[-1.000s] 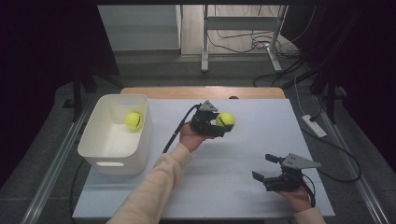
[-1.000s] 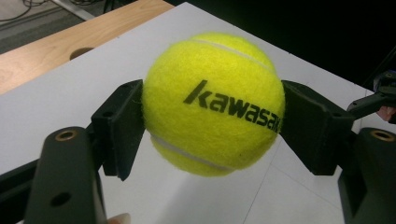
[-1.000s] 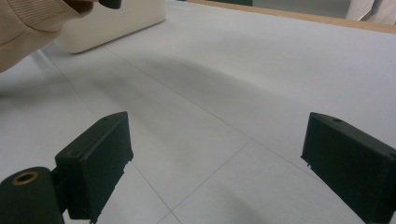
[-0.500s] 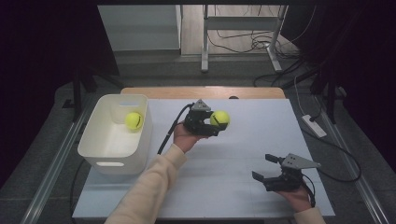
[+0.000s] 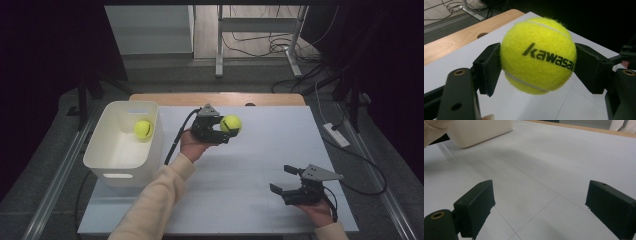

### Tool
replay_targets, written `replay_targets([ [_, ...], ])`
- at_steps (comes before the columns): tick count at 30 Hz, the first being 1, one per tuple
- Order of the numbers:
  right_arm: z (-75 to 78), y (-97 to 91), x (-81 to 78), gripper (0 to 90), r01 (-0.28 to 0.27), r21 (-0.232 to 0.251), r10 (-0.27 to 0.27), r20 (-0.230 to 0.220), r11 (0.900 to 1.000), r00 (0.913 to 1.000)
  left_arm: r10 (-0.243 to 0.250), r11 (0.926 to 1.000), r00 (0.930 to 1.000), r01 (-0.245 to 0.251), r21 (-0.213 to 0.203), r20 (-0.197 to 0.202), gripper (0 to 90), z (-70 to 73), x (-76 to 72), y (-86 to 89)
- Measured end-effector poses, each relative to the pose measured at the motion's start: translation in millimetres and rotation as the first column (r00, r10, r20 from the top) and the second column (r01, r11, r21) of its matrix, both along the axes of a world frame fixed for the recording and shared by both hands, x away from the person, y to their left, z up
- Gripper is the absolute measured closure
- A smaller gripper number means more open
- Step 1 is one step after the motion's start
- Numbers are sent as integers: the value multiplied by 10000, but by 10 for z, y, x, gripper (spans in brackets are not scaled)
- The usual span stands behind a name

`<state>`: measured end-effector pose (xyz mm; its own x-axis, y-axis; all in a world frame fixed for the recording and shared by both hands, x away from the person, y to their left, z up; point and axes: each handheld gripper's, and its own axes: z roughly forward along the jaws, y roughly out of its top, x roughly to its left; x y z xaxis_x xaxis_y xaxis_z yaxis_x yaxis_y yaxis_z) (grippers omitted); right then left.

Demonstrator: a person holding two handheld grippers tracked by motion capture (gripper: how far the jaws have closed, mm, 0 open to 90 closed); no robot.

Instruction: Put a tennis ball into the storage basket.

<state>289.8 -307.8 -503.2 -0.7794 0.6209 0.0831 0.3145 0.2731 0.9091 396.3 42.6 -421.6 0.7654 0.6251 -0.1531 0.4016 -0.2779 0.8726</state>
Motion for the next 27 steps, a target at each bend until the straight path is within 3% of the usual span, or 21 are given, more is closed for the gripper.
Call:
replay_targets([
  [11, 2, 1, -1, 80, 5, 0, -5, 13, 10000, 10000, 110, 9993, 9996, -100, -354, 276, 275, 115, -71, 129],
  [27, 5, -2, -2, 80, 19, 9, -19, 7, 10000, 10000, 402, 9984, 9977, -380, -409, 548, 274, 237, -125, 278],
])
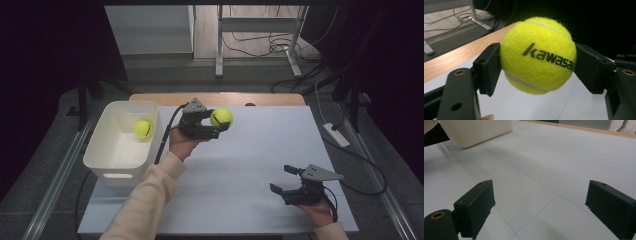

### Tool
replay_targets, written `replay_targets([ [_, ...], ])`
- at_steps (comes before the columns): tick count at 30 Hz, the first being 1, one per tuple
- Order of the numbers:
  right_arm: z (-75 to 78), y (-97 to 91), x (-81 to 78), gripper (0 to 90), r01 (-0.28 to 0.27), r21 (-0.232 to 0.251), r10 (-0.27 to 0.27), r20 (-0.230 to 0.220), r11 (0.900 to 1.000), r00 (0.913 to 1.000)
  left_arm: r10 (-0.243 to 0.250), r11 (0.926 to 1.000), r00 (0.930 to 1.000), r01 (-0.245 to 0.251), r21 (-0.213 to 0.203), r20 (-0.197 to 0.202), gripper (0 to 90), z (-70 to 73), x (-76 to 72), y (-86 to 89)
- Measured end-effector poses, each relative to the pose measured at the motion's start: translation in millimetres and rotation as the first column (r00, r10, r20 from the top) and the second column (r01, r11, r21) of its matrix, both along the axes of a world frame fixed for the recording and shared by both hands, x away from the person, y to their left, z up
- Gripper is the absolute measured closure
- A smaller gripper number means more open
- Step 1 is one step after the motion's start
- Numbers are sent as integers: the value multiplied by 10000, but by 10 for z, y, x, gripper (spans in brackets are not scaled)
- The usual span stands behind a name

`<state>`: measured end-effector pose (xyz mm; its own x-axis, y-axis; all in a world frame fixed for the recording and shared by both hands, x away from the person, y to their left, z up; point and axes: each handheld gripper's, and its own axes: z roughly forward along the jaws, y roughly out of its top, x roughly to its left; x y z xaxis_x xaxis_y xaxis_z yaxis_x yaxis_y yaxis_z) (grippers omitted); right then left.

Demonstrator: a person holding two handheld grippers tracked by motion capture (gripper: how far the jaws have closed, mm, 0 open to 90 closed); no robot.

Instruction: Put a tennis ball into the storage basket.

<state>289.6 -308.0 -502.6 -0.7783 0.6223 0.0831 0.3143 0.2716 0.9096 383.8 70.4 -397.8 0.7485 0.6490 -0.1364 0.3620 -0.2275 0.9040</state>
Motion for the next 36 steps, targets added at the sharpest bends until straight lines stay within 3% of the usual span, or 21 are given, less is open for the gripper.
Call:
replay_targets([
  [14, 2, -1, -4, 80, 17, 36, -17, 3, 10000, 10000, 323, 9992, 9993, -319, -228, 185, 274, 118, -59, 165],
  [36, 5, -4, -6, 80, 48, 29, -48, 24, 10000, 10000, 643, 9977, 9970, -633, -236, 442, 274, 221, -131, 322],
])
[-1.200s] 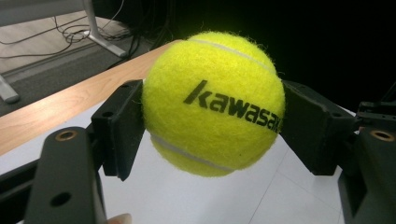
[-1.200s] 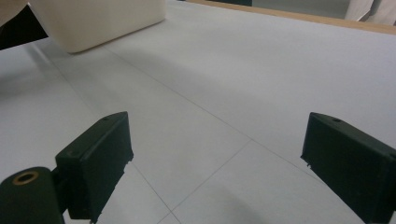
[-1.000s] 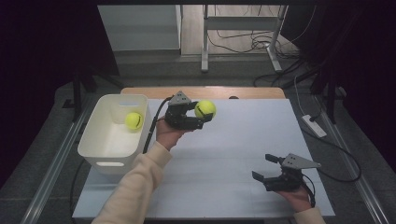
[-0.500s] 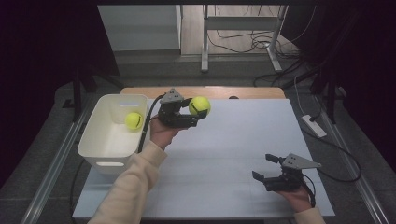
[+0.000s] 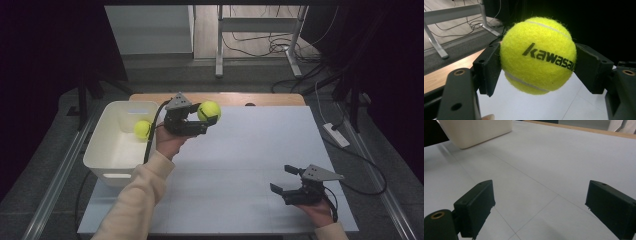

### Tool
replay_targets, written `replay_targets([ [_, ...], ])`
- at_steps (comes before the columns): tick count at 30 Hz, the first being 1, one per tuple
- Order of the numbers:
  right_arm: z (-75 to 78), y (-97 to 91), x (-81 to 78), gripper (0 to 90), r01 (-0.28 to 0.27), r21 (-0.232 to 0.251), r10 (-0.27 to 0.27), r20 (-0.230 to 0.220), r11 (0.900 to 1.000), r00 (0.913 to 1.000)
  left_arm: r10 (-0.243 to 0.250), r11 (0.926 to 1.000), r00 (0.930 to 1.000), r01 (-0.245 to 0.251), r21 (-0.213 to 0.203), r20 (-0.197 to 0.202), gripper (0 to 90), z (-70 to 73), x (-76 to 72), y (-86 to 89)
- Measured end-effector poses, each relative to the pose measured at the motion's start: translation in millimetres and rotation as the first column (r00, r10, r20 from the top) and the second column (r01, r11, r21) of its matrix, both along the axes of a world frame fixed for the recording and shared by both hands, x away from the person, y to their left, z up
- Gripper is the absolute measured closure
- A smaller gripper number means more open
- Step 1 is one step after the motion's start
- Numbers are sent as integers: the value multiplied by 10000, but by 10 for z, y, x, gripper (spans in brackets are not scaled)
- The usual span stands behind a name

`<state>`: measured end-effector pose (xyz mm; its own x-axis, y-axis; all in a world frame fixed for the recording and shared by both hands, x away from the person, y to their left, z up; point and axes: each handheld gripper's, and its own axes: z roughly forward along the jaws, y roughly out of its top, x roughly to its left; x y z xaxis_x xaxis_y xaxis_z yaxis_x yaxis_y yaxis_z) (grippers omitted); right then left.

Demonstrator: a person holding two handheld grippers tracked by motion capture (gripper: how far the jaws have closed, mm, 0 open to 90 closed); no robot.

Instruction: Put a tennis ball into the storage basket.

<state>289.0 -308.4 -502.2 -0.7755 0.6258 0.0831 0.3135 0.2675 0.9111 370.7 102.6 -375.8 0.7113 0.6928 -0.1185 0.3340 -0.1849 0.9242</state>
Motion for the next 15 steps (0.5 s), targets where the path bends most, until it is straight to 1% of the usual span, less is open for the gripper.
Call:
replay_targets([
  [15, 2, -2, 1, 80, 59, 17, -59, 9, 10000, 10000, 426, 9991, 9990, -425, -67, 107, 274, 86, -50, 158],
])
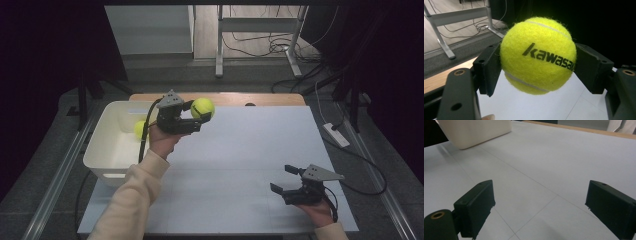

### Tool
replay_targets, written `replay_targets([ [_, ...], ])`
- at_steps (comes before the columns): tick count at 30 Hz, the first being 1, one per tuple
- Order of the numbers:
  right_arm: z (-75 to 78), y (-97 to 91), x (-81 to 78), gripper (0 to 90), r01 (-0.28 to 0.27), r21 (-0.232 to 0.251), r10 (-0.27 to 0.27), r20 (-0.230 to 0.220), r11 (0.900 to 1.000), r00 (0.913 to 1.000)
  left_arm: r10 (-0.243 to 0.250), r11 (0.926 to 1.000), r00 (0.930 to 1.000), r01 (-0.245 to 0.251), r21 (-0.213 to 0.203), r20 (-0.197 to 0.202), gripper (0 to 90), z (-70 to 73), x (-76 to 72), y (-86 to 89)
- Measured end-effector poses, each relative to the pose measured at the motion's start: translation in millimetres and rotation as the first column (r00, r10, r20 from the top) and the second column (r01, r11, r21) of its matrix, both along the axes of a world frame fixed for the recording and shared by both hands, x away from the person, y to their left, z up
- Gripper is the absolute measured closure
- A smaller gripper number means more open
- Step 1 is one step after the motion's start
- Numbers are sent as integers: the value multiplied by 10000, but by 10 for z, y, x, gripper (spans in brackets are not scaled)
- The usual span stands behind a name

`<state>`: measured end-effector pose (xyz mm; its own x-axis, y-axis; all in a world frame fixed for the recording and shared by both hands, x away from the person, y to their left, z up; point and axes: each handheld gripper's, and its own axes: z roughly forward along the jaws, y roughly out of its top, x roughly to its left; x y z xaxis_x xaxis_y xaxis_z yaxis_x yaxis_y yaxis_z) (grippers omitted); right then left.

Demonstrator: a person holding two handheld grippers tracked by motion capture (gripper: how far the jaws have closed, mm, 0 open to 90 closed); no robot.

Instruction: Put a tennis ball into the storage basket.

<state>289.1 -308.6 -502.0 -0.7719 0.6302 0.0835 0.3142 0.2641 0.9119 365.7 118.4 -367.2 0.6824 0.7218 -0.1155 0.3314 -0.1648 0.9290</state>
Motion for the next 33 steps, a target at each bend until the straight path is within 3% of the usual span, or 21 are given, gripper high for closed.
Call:
replay_targets([
  [17, 2, -1, 0, 80, 29, 16, -29, 10, 10000, 10000, 492, 9988, 9986, -491, -64, 199, 274, 113, -95, 244],
  [33, 4, -2, -1, 80, 27, 6, -27, 16, 10000, 10000, 999, 9950, 9948, -998, -79, 177, 274, 84, -145, 470],
])
